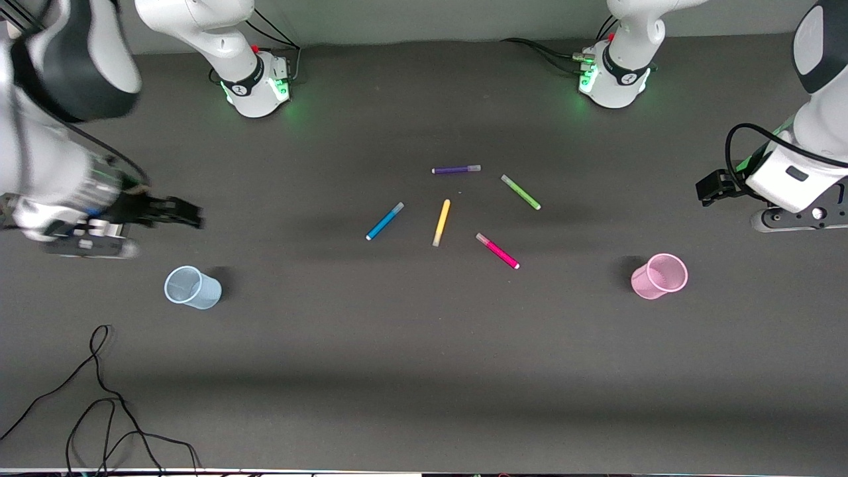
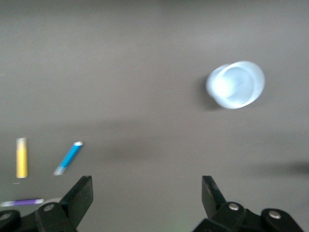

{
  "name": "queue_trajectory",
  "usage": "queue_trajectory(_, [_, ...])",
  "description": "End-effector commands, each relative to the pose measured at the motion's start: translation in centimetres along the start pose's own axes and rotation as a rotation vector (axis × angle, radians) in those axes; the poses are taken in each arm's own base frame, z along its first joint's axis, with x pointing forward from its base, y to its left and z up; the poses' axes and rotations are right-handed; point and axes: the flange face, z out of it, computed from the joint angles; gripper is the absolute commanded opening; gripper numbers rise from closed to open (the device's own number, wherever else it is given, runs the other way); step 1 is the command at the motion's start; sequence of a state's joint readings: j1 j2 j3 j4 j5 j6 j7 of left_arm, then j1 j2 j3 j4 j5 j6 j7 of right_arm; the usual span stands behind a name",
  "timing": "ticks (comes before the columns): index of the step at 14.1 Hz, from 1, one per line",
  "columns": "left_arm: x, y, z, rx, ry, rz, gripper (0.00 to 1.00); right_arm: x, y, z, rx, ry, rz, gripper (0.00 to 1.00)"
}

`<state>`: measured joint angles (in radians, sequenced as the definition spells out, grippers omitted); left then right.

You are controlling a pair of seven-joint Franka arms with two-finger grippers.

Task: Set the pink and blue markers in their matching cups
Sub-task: 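Lower the right gripper onto the blue marker and grasp it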

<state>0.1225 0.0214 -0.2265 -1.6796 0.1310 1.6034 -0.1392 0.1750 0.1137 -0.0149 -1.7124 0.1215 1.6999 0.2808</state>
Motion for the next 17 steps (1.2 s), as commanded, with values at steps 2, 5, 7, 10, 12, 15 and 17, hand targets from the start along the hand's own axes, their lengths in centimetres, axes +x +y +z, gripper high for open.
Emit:
queue_trajectory(2, [0.0,0.2,-0.6,0.010,-0.005,0.014,1.00,-0.8,-10.4,9.7,0.008,-0.191,0.174,1.00])
queue_trajectory(5, [-0.3,0.3,-0.9,-0.007,-0.011,0.010,1.00,0.5,-14.4,19.0,0.129,-0.354,0.339,1.00])
queue_trajectory(7, [-0.5,-0.7,-1.0,-0.052,-0.020,-0.013,1.00,1.6,-15.8,25.1,0.190,-0.413,0.443,1.00])
queue_trajectory(10, [-0.4,-1.0,-0.4,-0.051,-0.043,-0.020,1.00,2.1,-17.1,31.7,0.174,-0.371,0.481,1.00])
queue_trajectory(12, [-0.5,-0.9,0.0,-0.051,-0.059,-0.019,1.00,2.5,-16.8,34.2,0.166,-0.357,0.507,0.99])
queue_trajectory(15, [0.4,1.2,1.9,-0.131,-0.104,-0.023,1.00,2.2,-16.5,36.0,0.149,-0.373,0.518,0.87])
queue_trajectory(17, [2.2,3.4,4.5,-0.147,-0.120,-0.031,1.00,1.9,-16.3,37.5,0.151,-0.407,0.543,0.78])
